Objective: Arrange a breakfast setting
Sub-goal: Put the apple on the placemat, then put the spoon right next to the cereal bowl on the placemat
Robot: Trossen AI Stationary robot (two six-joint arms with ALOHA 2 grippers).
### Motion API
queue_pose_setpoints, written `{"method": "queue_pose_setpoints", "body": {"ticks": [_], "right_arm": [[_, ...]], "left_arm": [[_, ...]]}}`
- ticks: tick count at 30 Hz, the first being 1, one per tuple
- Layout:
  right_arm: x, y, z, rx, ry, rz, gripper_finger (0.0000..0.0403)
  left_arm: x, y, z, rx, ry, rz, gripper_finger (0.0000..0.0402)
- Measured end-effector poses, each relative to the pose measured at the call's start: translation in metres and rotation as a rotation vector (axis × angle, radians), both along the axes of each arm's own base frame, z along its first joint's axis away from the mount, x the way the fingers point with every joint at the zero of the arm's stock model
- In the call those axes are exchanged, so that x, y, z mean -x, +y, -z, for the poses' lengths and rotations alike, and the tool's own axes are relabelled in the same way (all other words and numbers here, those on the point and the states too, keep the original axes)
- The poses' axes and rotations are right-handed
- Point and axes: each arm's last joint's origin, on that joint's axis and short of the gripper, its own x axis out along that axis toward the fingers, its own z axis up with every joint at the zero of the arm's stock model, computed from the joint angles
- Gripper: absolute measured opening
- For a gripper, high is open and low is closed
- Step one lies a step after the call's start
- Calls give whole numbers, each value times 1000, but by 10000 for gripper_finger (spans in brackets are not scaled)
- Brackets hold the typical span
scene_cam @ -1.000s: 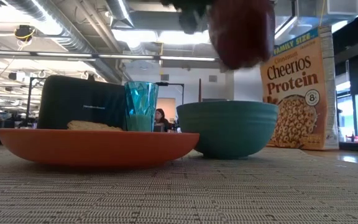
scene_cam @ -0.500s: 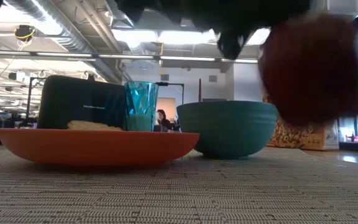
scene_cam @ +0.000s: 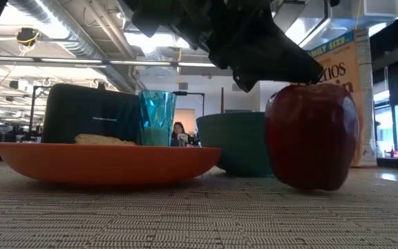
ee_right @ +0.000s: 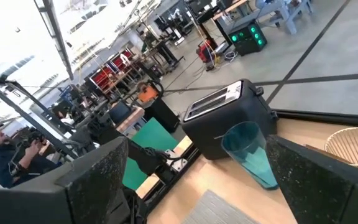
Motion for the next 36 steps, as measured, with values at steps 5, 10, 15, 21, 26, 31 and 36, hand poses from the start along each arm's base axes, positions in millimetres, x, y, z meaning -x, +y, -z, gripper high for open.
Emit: {"method": "queue_pose_setpoints", "body": {"ticks": [5, 10, 15, 21, 26, 31, 36], "right_arm": [[0, 0, 0, 0, 2, -8, 369], [0, 0, 0, 0, 3, -8, 369], [0, 0, 0, 0, 4, -18, 369], [0, 0, 0, 1, 4, -18, 369], [1, 0, -7, 44, 26, -22, 369], [7, -3, -23, 122, 82, -20, 369], [14, -13, -36, 176, 177, 9, 369]], "left_arm": [[-1, 6, 0, 23, 10, -27, 22], [-1, 6, 0, 33, 16, -12, 56], [1, 7, -6, 51, 18, -20, 90], [12, 12, -46, 42, -42, -70, 117], [36, 33, -97, -16, -84, -203, 121], [68, 71, -144, -43, -107, -461, 121], [101, 118, -175, -62, -120, -724, 121]]}}
